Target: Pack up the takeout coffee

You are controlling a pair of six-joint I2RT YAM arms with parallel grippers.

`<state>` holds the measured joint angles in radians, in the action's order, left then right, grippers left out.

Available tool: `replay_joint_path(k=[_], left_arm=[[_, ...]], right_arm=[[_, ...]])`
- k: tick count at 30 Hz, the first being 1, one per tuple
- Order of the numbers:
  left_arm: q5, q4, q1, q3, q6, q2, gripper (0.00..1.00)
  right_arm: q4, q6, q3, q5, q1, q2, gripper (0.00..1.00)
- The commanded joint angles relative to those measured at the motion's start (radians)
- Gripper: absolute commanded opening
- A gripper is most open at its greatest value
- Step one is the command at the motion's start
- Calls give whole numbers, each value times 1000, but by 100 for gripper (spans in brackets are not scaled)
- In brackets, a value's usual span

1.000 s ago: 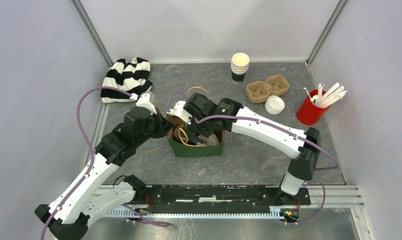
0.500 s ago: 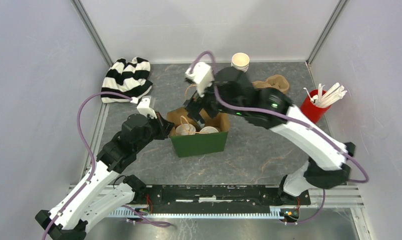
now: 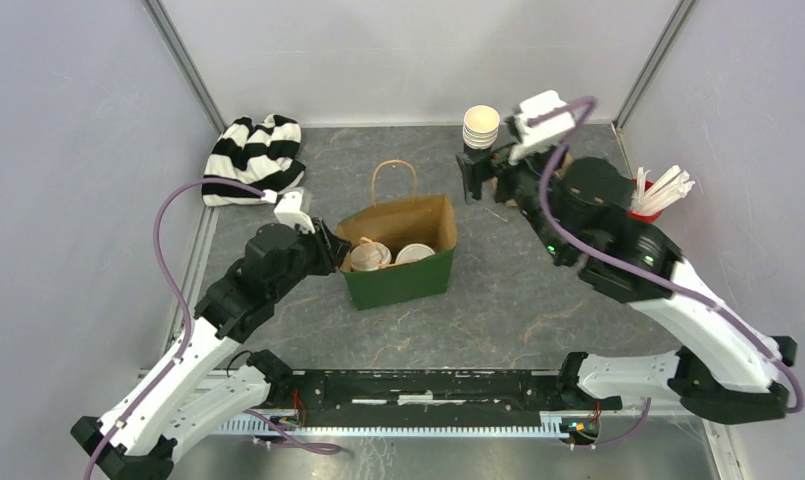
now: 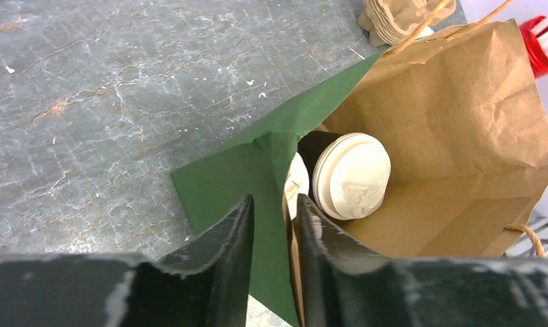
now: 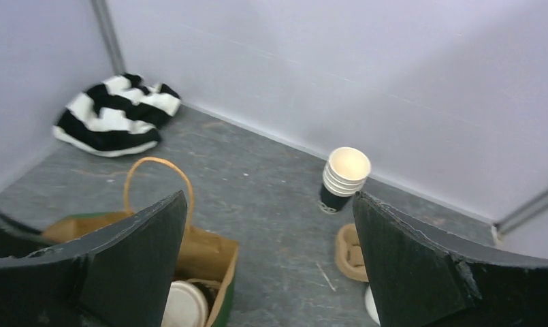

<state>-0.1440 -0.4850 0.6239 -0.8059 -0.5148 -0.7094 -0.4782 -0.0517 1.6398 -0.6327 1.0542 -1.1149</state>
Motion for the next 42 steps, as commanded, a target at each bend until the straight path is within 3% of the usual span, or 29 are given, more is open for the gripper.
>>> replay_joint_path(k=[1,5,10,13,17,19,25,27,35,42], left_arm=[[-84,-90,1,-116,-47,-66,43],[-90,-120,2,-194,-30,-84,67],[-115,-208,1,-301,-37,-93,89],[-108,-238,1,-321,-3,-84,97],[-100,-323,2,-483,1,-97,99],[-20,-342,1,-536,48,-97,99],[97,-391,2,-590,102,-44,100],[126,-394,2,-590,104,-24,100],[138,-404,2,-554,121,3,100],[107,-467,2,-649,222,-107,100]], right_arm=[[-58,-48,72,-85,-69,-155,98],[-139,36,72,28,-197,-229,98],[-270,207,105,239,-433,-267,98],[-223,182,-32,357,-552,-221,98],[-322,212,-52,475,-774,-224,98],[-335,173,-78,529,-873,-213,95],[-413,62,-87,434,-1075,-210,80],[-427,14,-70,320,-1084,-225,79],[-347,-100,-38,268,-1084,-378,61],[-305,-116,60,210,-1086,-540,70]])
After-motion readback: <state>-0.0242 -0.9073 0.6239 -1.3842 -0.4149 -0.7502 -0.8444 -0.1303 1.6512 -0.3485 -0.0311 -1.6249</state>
